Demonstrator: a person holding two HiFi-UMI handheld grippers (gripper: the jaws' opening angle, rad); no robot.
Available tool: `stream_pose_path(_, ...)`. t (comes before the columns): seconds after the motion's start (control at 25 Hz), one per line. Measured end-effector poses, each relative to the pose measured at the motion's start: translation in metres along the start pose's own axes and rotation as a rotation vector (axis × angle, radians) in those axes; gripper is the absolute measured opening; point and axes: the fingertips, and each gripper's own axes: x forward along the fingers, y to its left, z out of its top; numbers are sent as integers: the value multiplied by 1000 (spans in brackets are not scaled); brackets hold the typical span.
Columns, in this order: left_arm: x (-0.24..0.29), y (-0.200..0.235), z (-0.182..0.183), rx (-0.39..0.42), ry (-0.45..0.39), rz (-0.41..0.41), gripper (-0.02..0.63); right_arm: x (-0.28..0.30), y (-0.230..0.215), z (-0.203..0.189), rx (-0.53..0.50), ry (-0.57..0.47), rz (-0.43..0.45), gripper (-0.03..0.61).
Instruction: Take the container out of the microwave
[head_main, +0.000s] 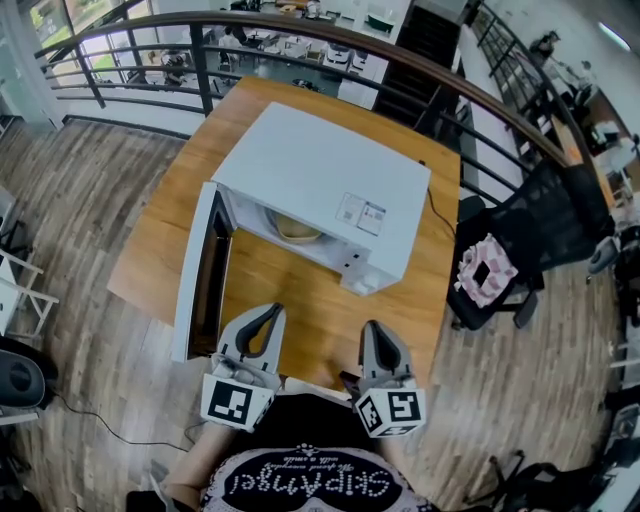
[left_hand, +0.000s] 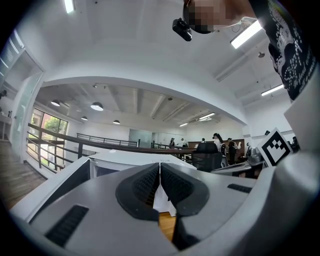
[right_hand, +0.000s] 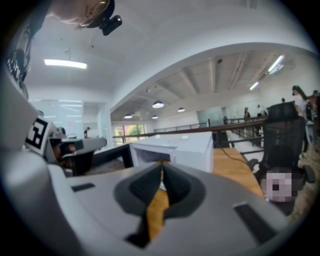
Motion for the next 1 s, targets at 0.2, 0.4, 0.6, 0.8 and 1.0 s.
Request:
stream_pose_path(0.2,3,3,1,14,0,14,35,3,-3,2,2,-2,5,35)
stream_pose_path(0.4,4,8,-3,8,2,30,34,6,-3,0,4,4,12,35)
stream_pose_path(0.6,5,12,-3,10,6,38,35,6,-4,-1,11,9,7,35)
stream_pose_path(0.8,7,11,-3,25,11,32,35,4,-7,-2,20,9,-5,34)
stream_pose_path(1.0,11,9,-3,71,20,33,35,1,-13,-2,23,5,-16,34)
